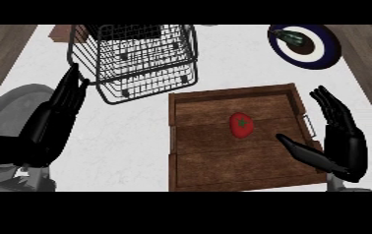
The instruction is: Pick the tomato from the tray and place it in the tiered basket
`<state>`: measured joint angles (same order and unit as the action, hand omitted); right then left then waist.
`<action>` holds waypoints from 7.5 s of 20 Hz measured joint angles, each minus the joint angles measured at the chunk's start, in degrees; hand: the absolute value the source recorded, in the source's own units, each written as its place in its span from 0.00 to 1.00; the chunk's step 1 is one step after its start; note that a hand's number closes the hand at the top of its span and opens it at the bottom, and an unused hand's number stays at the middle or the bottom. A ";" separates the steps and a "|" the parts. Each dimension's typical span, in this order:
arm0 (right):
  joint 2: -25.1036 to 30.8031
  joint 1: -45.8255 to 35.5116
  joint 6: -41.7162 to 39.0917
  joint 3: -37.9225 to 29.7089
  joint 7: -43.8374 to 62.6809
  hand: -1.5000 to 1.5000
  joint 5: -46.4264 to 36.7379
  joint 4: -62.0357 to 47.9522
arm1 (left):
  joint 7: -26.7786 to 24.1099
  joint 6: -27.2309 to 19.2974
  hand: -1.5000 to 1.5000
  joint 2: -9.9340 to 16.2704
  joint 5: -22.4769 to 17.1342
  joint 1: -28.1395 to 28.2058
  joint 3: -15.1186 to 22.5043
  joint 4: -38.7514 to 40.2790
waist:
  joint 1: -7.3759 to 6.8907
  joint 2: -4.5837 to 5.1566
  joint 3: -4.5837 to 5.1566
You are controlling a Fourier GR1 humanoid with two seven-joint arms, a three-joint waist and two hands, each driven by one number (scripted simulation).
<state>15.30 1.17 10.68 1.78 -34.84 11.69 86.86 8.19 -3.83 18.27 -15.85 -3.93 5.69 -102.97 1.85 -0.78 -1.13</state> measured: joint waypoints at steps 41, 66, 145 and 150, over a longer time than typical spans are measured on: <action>-8.67 5.58 -4.42 31.40 82.23 0.00 -79.76 21.83 | 2.50 -0.88 0.50 -4.59 4.05 -3.18 4.47 3.11 | -1.47 -0.18 0.37; -11.01 2.37 4.94 25.98 80.54 0.00 -80.13 11.78 | 2.41 1.27 0.50 -6.14 4.61 -4.01 3.88 5.11 | -1.65 -0.57 0.44; -15.09 -62.94 -21.18 11.00 93.41 1.00 -62.58 4.13 | 2.70 4.70 0.50 -8.40 5.29 -5.56 0.34 7.22 | -3.86 0.56 0.70; -15.17 -69.71 -16.36 7.51 91.99 1.00 -61.39 -7.92 | 3.06 4.79 0.50 -8.56 5.44 -6.44 0.36 7.61 | -4.35 0.89 0.71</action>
<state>0.14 -68.54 -5.69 9.29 57.15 -49.70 78.93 11.25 0.96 9.71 -10.41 -10.37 6.05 -95.36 -2.49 0.10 -0.42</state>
